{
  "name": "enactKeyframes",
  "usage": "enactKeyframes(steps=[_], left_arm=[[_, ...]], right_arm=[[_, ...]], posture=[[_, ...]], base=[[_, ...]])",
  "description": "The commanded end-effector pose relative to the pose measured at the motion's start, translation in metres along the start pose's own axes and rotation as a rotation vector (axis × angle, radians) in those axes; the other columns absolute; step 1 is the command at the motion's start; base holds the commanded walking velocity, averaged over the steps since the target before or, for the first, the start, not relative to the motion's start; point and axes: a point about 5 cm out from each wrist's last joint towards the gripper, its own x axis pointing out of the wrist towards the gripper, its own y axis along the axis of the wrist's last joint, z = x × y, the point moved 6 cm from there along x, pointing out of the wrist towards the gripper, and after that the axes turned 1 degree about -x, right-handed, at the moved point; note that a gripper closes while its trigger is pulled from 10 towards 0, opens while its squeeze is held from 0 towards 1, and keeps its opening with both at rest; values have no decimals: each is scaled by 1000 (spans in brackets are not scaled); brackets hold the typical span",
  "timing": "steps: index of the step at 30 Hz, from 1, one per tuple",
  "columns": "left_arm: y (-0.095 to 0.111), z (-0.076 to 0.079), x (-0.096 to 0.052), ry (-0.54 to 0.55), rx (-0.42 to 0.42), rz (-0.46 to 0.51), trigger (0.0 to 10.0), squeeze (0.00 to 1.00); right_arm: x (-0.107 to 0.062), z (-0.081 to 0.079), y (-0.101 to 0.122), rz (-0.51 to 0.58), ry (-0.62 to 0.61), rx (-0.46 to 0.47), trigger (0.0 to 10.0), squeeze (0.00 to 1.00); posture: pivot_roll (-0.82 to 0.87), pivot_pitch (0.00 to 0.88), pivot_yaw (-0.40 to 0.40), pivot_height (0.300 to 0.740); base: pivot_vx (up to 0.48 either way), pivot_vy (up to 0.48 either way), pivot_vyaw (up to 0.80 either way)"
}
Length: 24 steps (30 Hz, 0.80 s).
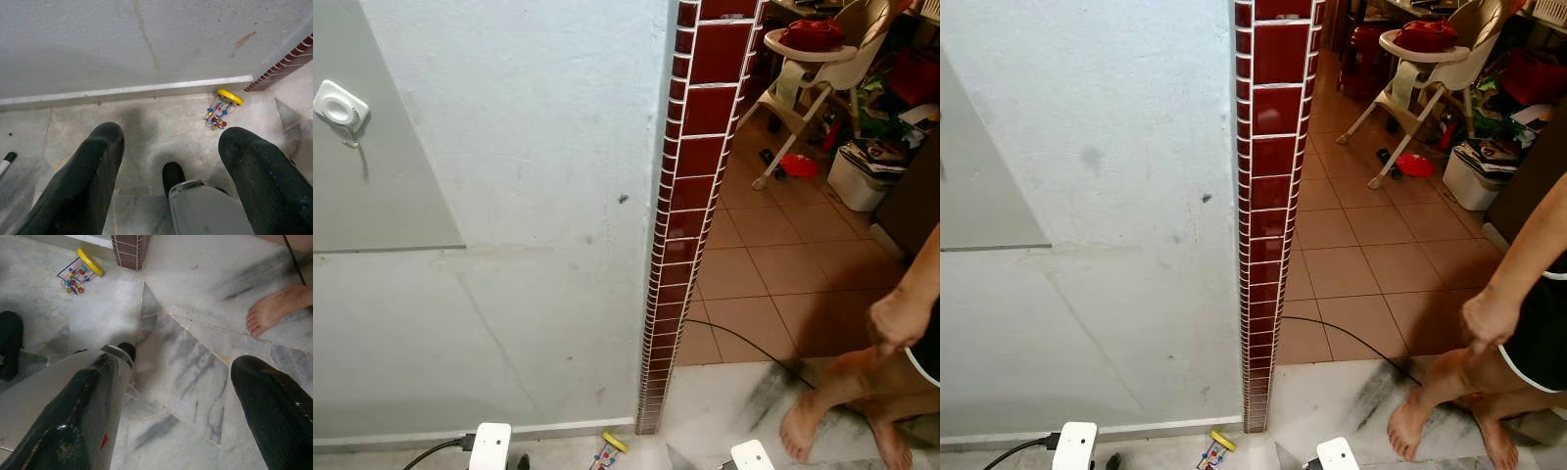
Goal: Hang keys on a hook
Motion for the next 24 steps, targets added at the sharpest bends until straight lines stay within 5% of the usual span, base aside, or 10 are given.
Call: enactKeyframes(steps=[1,8,24], left_arm=[[-7,0,6,82,-92,-141,10000,0],[-25,-3,0,43,-55,-197,10000,0],[-23,-5,0,22,-10,-190,10000,0]], right_arm=[[8,7,62,121,22,265,10000,0],[8,2,57,98,42,198,10000,0],[7,1,51,83,59,141,10000,0]], posture=[[-118,0,16,740],[-110,0,22,740],[-99,0,9,740]], base=[[0,0,0],[0,0,0],[0,0,0]])
